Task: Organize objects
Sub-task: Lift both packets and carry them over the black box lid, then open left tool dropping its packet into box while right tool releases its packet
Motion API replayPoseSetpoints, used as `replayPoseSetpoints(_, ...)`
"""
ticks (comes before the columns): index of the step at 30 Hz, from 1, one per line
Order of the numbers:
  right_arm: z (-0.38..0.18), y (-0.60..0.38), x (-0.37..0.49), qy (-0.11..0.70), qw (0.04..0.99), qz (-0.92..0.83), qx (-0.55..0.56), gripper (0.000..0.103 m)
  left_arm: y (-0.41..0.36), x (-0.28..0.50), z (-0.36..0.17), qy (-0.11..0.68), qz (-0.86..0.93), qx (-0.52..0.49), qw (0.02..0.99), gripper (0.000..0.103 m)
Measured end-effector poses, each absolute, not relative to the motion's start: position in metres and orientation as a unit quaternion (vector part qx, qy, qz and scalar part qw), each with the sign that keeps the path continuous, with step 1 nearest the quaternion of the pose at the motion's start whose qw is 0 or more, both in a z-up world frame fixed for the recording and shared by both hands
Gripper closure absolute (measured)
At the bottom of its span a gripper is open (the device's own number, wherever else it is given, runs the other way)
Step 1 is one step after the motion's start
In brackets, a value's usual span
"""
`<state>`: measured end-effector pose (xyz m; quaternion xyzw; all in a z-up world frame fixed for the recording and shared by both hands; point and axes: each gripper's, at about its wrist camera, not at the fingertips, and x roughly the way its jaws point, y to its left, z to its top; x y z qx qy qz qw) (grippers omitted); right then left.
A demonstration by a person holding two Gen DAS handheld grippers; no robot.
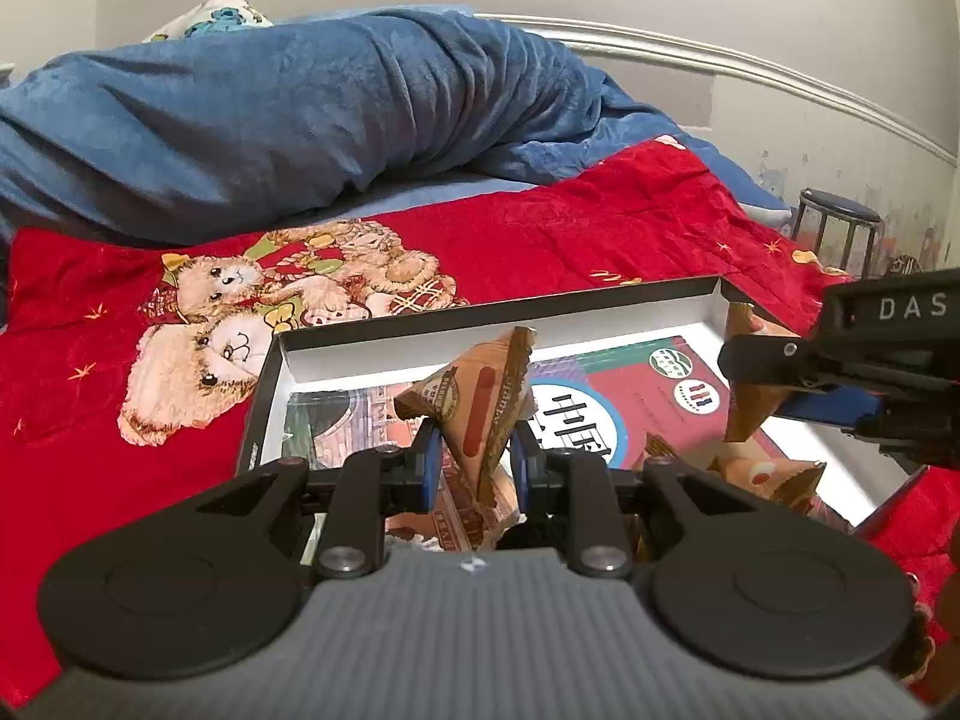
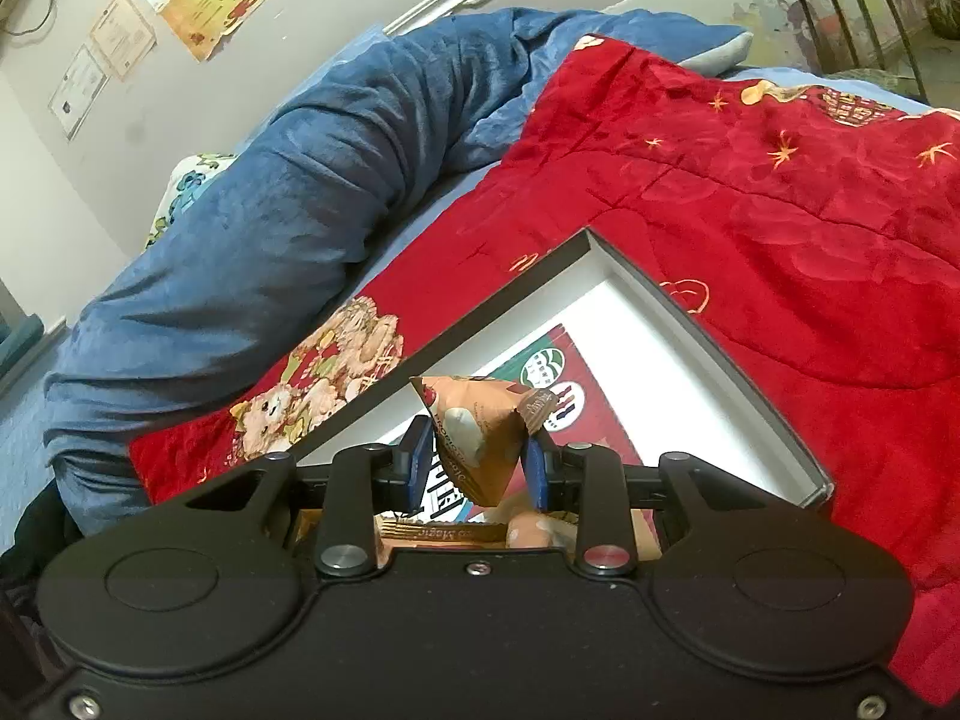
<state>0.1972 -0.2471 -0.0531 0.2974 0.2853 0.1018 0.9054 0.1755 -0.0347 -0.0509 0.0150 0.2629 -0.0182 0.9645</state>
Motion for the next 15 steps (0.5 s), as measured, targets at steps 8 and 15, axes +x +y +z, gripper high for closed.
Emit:
replayPoseSetpoints(8,-0.0562,-0.2487,0.1981,0.291,0.901,0.102,0.305,0.072,-0.0334,0.1761,-0.0491,0.263,-0.018,0.010,0.965,0.075)
replayPoseSetpoints(15,-0.0611,-0.2406,0.2019,0.302,0.902,0.102,0.291,0.072,-0.0316,0.1750,-0.0471,0.262,-0.023,0.004,0.965,0.075)
